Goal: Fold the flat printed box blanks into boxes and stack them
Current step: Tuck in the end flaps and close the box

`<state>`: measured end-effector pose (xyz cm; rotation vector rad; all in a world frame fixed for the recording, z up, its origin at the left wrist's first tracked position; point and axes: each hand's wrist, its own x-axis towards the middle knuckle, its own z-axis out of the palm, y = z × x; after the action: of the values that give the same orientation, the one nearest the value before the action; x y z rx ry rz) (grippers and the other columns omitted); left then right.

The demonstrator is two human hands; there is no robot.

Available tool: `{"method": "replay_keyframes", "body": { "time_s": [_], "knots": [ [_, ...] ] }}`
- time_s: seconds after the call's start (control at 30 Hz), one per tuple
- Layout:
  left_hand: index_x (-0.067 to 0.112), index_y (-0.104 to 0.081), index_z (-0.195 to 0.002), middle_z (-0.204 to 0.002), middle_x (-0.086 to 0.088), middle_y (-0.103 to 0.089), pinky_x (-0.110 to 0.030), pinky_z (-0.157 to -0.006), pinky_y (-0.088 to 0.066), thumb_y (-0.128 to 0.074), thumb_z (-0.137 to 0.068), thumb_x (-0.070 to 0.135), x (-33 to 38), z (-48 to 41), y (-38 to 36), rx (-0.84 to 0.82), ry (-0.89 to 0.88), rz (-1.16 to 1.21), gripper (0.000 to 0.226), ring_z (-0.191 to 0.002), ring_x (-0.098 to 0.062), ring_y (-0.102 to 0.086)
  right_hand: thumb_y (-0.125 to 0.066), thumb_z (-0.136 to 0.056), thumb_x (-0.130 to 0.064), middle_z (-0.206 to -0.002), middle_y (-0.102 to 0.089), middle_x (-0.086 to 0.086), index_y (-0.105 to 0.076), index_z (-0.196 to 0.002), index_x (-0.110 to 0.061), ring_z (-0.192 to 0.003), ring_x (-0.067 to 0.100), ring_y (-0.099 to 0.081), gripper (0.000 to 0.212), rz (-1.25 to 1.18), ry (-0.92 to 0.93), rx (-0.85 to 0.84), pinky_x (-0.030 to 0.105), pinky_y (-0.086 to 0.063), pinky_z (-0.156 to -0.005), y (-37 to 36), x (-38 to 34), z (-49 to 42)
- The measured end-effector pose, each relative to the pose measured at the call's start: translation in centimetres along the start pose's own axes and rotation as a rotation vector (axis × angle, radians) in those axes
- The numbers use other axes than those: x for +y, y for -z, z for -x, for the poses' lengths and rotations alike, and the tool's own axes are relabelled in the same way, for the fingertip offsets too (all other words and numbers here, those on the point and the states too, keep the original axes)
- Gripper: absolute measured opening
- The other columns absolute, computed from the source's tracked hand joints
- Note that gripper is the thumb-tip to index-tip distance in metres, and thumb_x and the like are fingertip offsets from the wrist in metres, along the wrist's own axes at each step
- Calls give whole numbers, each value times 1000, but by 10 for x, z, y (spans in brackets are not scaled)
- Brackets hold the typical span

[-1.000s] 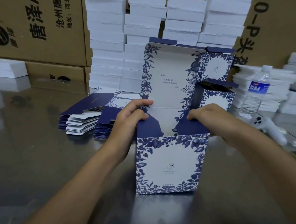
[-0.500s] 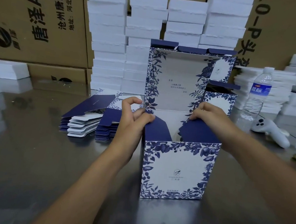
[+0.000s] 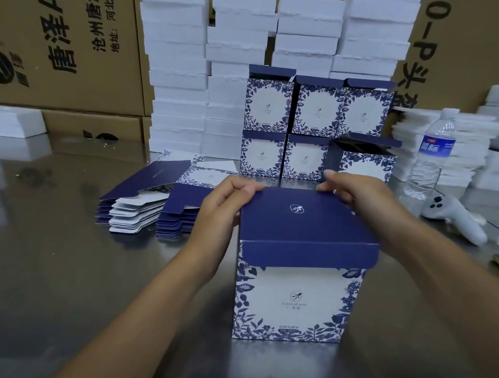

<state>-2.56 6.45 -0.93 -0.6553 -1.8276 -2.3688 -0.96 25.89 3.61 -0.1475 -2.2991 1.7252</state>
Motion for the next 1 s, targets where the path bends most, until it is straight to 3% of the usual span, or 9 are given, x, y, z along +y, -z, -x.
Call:
{"method": "replay_keyframes", "body": {
  "time_s": [0.1,0.27,0.43,0.6,0.73,0.8,0.9,1.0],
  "knots": [
    [27,-69,-72,-73,10,-65,-14,-56,-46,-50,-93,8,1,-2,3,-16,34,-18,34,-64,-4,-59,-63,-86,-35,-76,-56,2,-74,-62,-17,-65,11,-48,31,82,2,-37,20,-37,-61,-3,-11,-5],
    [29,-67,-96,-76,3,-64,-26,-60,-41,-54,-91,11,6,-3,5,4,120,-17,23,-61,-10,-60,-67,-83,-37,-72,-73,0,-75,-78,-16,-59,13,-66,24,209,-49,-176,18,-51,-51,-21,-26,-2],
    [19,-69,-97,-89,-14,-60,-33,-72,-41,-55,-88,7,12,-10,4,-12,291,2,20,-82,-25,-53,-72,-82,-33,-52,-66,-10,-72,-75,-17,-41,2,-60,18,214,-49,-168,9,-38,-36,-26,-25,3],
    [12,-73,-93,-99,-11,-73,-36,-88,-50,-68,-84,16,27,-29,3,-117,385,-249,12,-86,-21,-65,-72,-82,-32,-49,-65,-10,-70,-74,-17,-39,2,-58,17,188,-71,-166,8,-36,-36,-27,-26,4],
    [13,-75,-87,-91,-7,-75,-33,-81,-53,-72,-81,22,34,-44,-4,-136,396,-452,11,-82,-21,-68,-71,-82,-28,-49,-64,-8,-69,-69,-18,-39,3,-58,17,144,-88,-165,8,-36,-36,-27,-26,5],
    [13,-75,-84,-89,-7,-74,-37,-84,-52,-72,-80,21,33,-47,-5,-134,406,-453,9,-83,-22,-67,-71,-83,-27,-50,-65,-8,-69,-70,-18,-39,4,-59,16,127,-102,-160,9,-37,-36,-27,-26,5],
    [15,-71,-70,-74,-3,-71,-29,-72,-49,-72,-80,19,29,-45,-5,-119,394,-406,11,-69,-18,-63,-68,-85,-30,-49,-65,-8,-69,-71,-17,-38,5,-59,19,140,-121,-135,9,-35,-34,-26,-26,6],
    [15,-71,-76,-81,-7,-72,-31,-75,-47,-71,-81,22,25,-40,-5,-79,384,-350,9,-72,-21,-62,-66,-87,-31,-46,-63,-7,-67,-72,-14,-36,6,-58,23,147,-135,-129,9,-34,-33,-25,-25,7]
  ]
}}
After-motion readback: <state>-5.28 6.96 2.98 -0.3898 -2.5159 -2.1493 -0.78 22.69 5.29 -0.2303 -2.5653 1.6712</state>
